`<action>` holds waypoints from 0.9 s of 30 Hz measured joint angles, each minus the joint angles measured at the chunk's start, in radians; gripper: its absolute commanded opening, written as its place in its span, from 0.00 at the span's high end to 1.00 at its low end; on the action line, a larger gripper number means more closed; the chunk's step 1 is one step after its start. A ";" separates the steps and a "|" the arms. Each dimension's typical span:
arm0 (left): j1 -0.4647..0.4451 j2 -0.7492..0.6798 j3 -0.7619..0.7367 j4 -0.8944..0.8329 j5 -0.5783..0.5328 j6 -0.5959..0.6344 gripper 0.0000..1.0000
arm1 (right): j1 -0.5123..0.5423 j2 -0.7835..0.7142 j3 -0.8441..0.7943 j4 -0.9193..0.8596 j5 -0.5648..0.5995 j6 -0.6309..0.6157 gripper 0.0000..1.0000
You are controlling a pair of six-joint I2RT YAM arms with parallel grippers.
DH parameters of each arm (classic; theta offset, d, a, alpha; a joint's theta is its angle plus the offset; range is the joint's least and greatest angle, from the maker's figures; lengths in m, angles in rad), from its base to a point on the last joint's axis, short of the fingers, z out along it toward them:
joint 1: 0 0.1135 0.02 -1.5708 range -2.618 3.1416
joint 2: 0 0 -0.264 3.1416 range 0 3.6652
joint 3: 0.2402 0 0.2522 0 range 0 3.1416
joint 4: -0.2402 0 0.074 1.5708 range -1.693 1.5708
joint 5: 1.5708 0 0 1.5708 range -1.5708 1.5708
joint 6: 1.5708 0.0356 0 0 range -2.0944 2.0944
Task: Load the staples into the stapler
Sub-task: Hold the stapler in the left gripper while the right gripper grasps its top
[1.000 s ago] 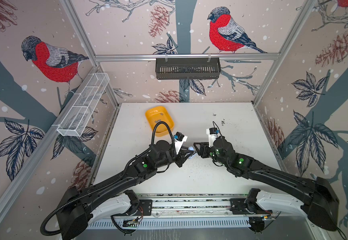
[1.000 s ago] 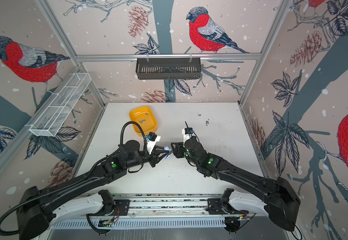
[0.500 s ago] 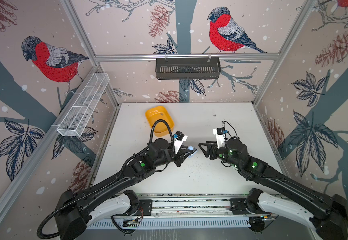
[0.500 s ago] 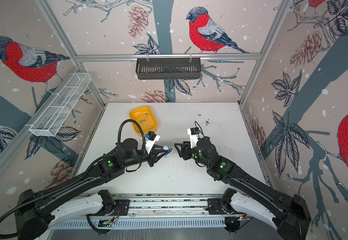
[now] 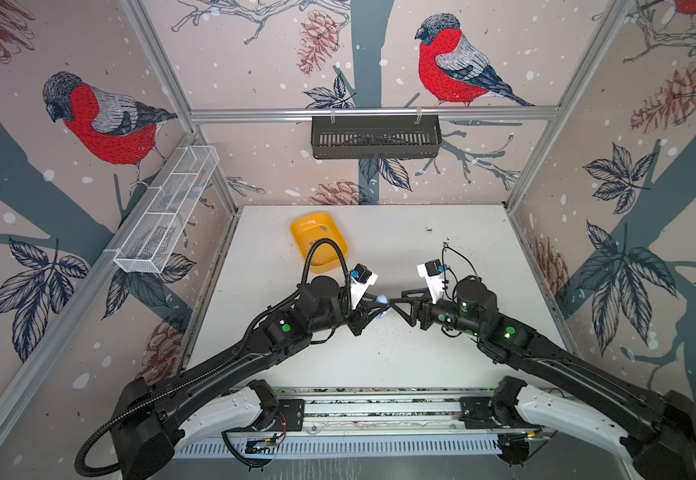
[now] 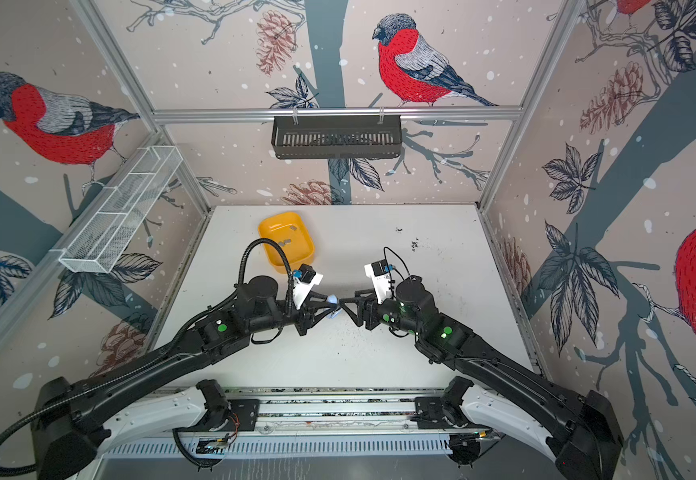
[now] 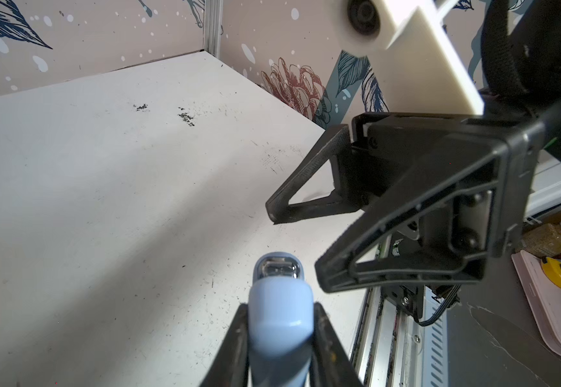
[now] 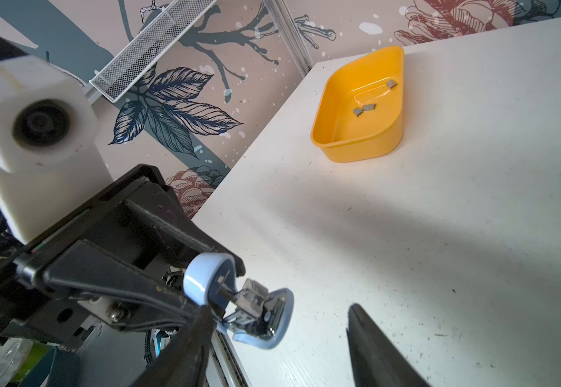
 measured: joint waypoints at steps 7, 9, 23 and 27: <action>0.000 -0.010 -0.001 0.000 0.010 0.000 1.00 | -0.005 0.039 0.017 -0.005 0.016 0.005 0.38; 0.000 -0.014 -0.002 0.000 0.008 0.000 1.00 | -0.006 0.045 0.017 -0.008 0.023 0.007 0.38; 0.009 -0.043 -0.007 0.010 -0.008 -0.006 1.00 | 0.003 0.097 0.024 -0.051 0.055 0.024 0.38; 0.021 -0.044 -0.007 0.028 -0.005 -0.013 1.00 | 0.012 0.096 0.024 -0.066 0.055 0.023 0.38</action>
